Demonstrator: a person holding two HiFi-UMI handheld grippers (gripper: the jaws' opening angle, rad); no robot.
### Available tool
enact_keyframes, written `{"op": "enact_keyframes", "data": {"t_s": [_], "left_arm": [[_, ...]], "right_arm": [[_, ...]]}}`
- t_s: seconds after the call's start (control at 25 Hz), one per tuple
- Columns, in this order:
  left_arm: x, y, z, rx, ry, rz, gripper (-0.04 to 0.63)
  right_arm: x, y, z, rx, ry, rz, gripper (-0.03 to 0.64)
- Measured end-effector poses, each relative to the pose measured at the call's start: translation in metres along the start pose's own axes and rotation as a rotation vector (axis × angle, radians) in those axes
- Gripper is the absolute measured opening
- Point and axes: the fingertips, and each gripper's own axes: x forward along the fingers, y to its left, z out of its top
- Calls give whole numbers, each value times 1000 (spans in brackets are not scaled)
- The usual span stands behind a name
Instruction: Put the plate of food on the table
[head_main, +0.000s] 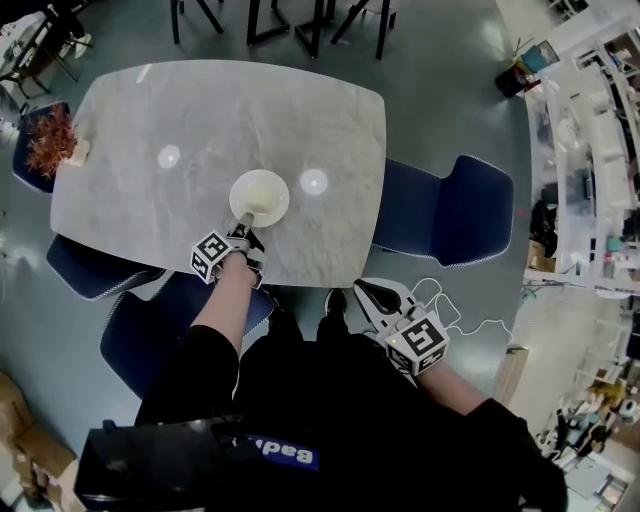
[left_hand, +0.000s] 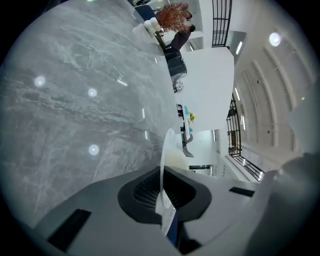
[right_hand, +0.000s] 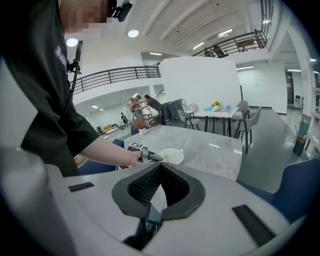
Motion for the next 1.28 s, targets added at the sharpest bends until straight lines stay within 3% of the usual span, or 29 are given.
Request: {"op": "enact_keyframes", "data": {"t_s": [0.76, 0.96, 1.28], "left_arm": [[21, 11, 3, 1, 9, 142, 14], [23, 21, 3, 12, 46, 192, 21], [20, 20, -7, 27, 136, 277, 95]], "right_arm": [[-24, -18, -3, 38, -19, -36, 9], [-26, -19, -5, 43, -26, -22, 10], [-34, -32, -2, 61, -61, -47, 11]]}}
